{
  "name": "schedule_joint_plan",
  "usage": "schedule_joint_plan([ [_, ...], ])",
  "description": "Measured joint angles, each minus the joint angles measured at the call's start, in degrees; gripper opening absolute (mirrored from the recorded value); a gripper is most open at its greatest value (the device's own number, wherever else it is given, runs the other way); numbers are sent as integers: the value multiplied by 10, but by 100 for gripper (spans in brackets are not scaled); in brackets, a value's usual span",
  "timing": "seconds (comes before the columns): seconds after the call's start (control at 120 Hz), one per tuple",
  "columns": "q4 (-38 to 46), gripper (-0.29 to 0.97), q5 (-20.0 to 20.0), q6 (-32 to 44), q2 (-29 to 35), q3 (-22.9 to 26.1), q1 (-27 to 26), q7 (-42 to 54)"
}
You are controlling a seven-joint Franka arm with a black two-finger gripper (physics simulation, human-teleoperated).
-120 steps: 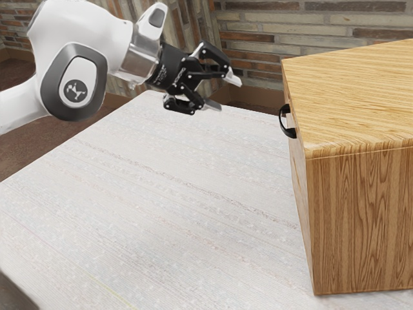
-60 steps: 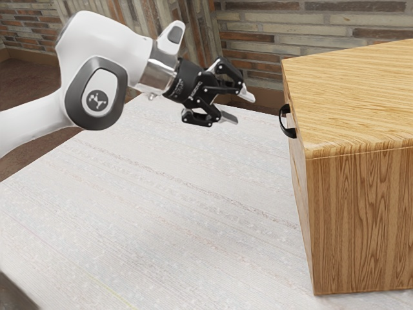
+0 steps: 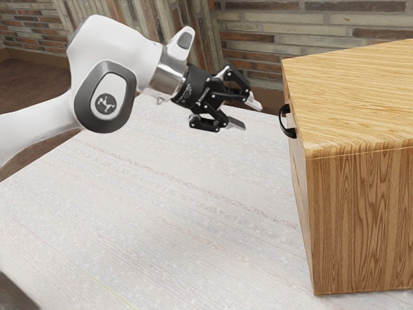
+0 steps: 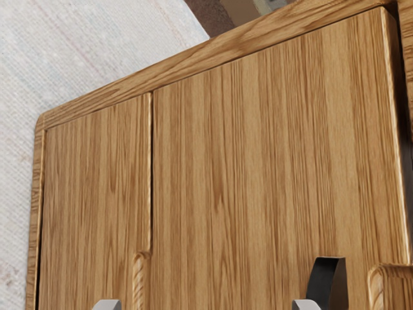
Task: Pull the drawer handle with one arm to open the drawer
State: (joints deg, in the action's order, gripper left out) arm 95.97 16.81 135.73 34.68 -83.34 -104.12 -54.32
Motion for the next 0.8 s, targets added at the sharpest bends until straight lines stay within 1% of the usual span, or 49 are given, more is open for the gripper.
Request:
schedule_joint_plan([
  [0.125, -20, 29, 18, -34, -14, 0, -6, -12],
  [0.225, -32, 28, 27, -48, -13, -1, -24, -20],
  [0.275, -33, 28, 30, -51, -4, -7, -32, -24],
  [0.367, -36, 28, 50, -55, 30, -18, -52, -30],
  [0.475, -44, 28, 66, -58, 39, -25, -74, -36],
  [0.692, -69, 27, 76, -59, 30, -19, -79, -45],
  [0.8, -69, 27, 77, -49, 29, -17, -82, -48],
])
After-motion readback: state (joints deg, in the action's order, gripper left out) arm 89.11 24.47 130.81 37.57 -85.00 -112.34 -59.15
